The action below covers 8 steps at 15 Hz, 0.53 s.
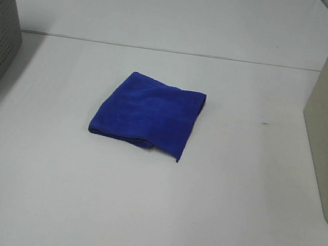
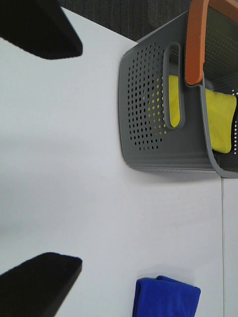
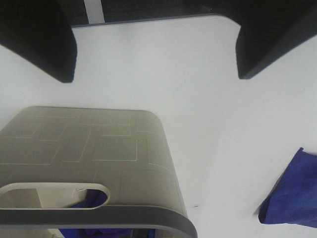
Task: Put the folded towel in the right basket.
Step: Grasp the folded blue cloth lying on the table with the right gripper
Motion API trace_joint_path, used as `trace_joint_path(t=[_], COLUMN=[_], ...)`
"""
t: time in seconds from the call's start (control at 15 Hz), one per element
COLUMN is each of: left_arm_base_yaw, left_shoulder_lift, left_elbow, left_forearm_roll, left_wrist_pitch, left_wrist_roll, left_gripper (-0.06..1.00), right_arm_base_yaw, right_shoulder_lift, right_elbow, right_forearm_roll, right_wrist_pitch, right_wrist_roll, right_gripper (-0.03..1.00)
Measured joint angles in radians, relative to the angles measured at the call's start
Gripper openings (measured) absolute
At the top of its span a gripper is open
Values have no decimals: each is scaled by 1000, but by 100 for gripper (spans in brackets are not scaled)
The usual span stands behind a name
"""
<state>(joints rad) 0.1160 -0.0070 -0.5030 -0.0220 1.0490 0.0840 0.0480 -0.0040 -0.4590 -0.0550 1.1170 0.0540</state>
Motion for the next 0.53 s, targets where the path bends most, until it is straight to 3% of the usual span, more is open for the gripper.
trace_joint_path(t=[0.53], left_arm_base_yaw=[0], left_shoulder_lift=[0], left_elbow=[0], left_forearm_roll=[0], left_wrist_pitch=[0], left_wrist_roll=[0], left_gripper=[99], right_arm_base_yaw=[0], right_shoulder_lift=[0], right_elbow=[0], right_forearm_roll=[0], right_wrist_pitch=[0], right_wrist_roll=[-9], right_gripper=[83])
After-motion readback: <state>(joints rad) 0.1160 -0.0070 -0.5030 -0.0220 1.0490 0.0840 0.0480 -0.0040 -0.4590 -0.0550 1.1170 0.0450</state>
